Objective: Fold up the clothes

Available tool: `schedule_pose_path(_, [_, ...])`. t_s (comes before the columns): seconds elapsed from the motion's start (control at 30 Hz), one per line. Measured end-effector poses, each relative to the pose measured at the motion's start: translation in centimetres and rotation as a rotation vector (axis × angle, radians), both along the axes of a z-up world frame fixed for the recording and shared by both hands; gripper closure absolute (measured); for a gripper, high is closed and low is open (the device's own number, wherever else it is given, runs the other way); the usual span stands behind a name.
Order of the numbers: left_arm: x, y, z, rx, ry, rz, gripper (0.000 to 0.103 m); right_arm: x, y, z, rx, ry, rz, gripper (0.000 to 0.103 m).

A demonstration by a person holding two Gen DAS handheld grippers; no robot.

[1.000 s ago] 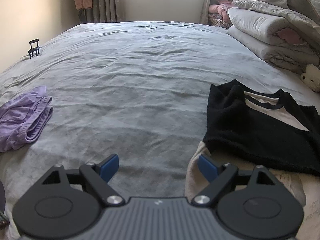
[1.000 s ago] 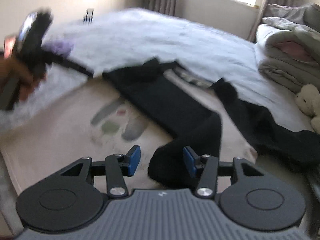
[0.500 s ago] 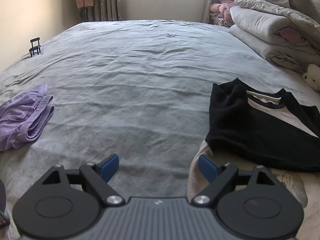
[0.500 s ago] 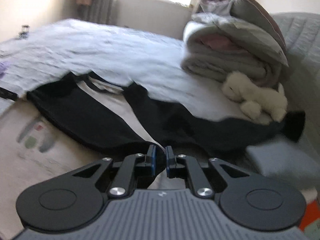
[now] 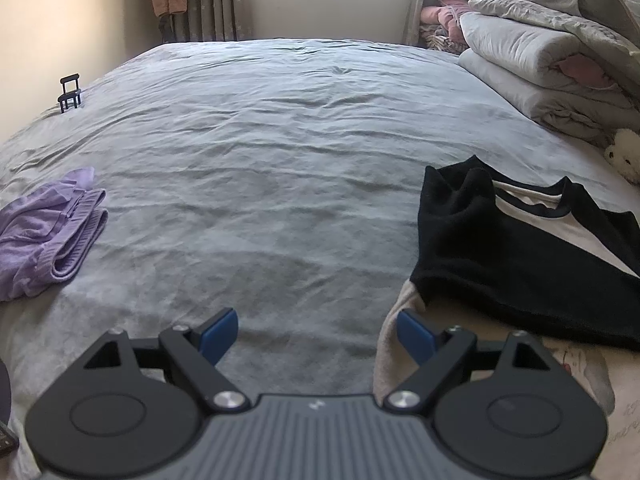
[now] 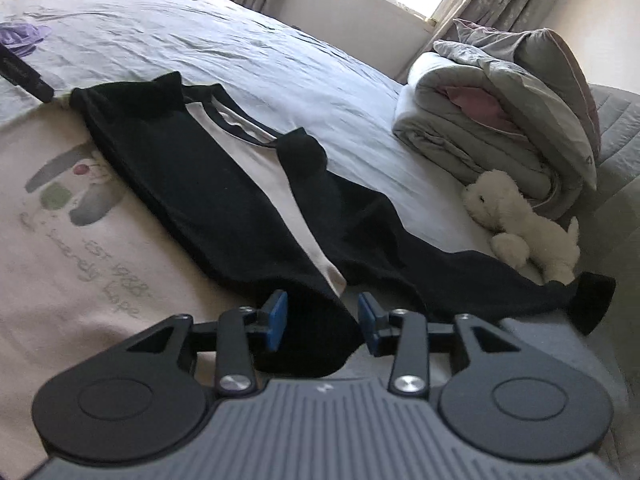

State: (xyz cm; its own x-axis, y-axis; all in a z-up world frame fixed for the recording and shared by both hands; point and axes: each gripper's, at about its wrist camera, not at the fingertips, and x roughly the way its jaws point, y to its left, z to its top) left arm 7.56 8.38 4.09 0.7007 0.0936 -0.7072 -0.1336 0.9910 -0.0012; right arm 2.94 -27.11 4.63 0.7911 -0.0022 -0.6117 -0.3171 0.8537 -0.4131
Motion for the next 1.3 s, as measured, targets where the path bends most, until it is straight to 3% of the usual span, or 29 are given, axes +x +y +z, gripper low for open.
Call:
schedule_pose_path(0.03, [0.0, 0.0, 0.0, 0.000, 0.000, -0.001, 0.015, 0.2, -0.3, 0.0, 0.016, 0.008, -0.010, 0.062])
schedule_pose_path(0.07, [0.0, -0.1, 0.0, 0.000, 0.000, -0.002, 0.015, 0.5, -0.5, 0.0, 0.030, 0.017, -0.019, 0.074])
schedule_pose_path(0.1, [0.0, -0.1, 0.0, 0.001, 0.001, -0.003, 0.015, 0.6, -0.6, -0.1, 0.037, 0.029, -0.026, 0.093])
schedule_pose_path(0.2, [-0.1, -0.1, 0.0, -0.002, 0.002, -0.006, 0.016, 0.4, -0.2, 0.0, -0.015, -0.016, -0.035, 0.095])
schedule_pose_path(0.3, [-0.1, 0.1, 0.1, -0.009, 0.002, -0.002, 0.015, -1.6, 1.0, 1.7, -0.102, -0.258, -0.014, 0.095])
schedule_pose_path(0.4, [-0.1, 0.3, 0.0, -0.015, 0.009, 0.005, 0.015, -3.4, 1.0, 4.2, 0.000, -0.362, 0.031, 0.095])
schedule_pose_path(0.47, [0.0, 0.5, -0.1, -0.022, 0.018, 0.013, 0.015, -4.0, 1.1, 4.1, 0.002, -0.268, 0.121, 0.095])
schedule_pose_path(0.57, [0.2, 0.8, -0.2, -0.039, 0.027, 0.026, 0.015, -3.9, 1.1, 1.0, -0.078, 0.011, 0.249, 0.095])
schedule_pose_path(0.67, [0.2, 0.8, -0.2, -0.044, 0.025, 0.026, 0.015, -3.5, 1.4, -1.9, -0.228, 0.085, 0.228, 0.094])
schedule_pose_path(0.73, [0.1, 0.7, -0.2, -0.040, 0.025, 0.020, 0.015, -2.9, 1.1, -1.5, -0.224, 0.063, 0.175, 0.092])
schedule_pose_path(0.83, [0.2, 0.8, -0.3, -0.037, 0.029, 0.020, 0.015, -2.6, 0.0, 0.1, -0.123, 0.052, 0.127, 0.091])
schedule_pose_path(1.03, [0.1, 0.8, -0.2, -0.041, 0.027, 0.019, 0.016, -2.2, -0.5, 0.9, 0.031, 0.079, 0.134, 0.090])
schedule_pose_path(1.13, [0.2, 0.8, -0.3, -0.038, 0.028, 0.019, 0.015, -1.9, -1.3, 2.1, 0.124, 0.049, 0.094, 0.072])
schedule_pose_path(1.3, [0.3, 0.8, -0.4, -0.038, 0.032, 0.024, 0.015, -1.7, -1.4, 1.8, 0.134, 0.054, 0.079, 0.070])
